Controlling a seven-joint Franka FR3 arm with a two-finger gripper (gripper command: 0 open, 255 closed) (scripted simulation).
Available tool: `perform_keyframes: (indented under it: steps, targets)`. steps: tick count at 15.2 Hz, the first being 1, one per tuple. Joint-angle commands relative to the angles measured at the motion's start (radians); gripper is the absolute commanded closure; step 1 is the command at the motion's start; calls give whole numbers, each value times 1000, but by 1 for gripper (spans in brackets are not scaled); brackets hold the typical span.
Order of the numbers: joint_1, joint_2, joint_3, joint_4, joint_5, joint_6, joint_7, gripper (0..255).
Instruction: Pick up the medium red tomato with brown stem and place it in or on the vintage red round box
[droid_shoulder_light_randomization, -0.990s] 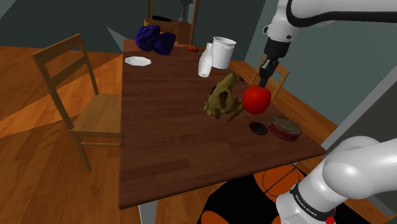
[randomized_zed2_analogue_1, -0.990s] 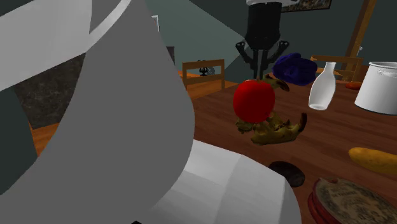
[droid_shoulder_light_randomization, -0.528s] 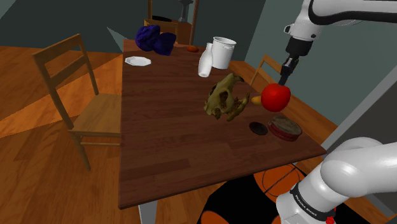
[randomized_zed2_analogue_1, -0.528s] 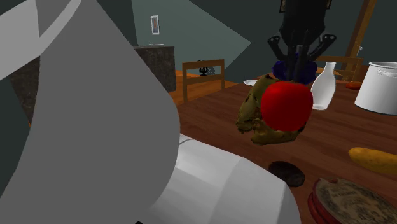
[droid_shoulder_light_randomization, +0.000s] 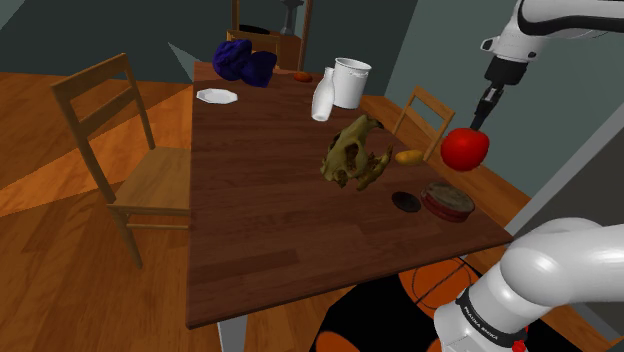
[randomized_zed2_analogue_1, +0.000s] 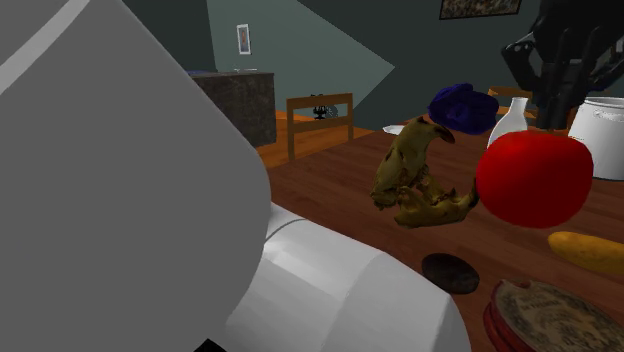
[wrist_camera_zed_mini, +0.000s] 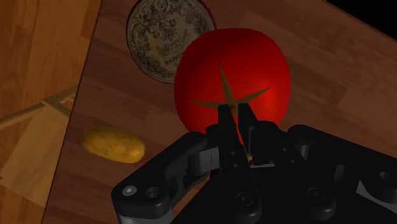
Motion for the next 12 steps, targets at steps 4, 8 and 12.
perform_keyframes:
  steps: [4,8,12]
  targets:
    - [-31,35,-106,76,-56,-16,-132,255]
    - [-39,36,-134,48,-71,19,-153,255]
    - [-43,28,-143,-10,-80,70,-146,255]
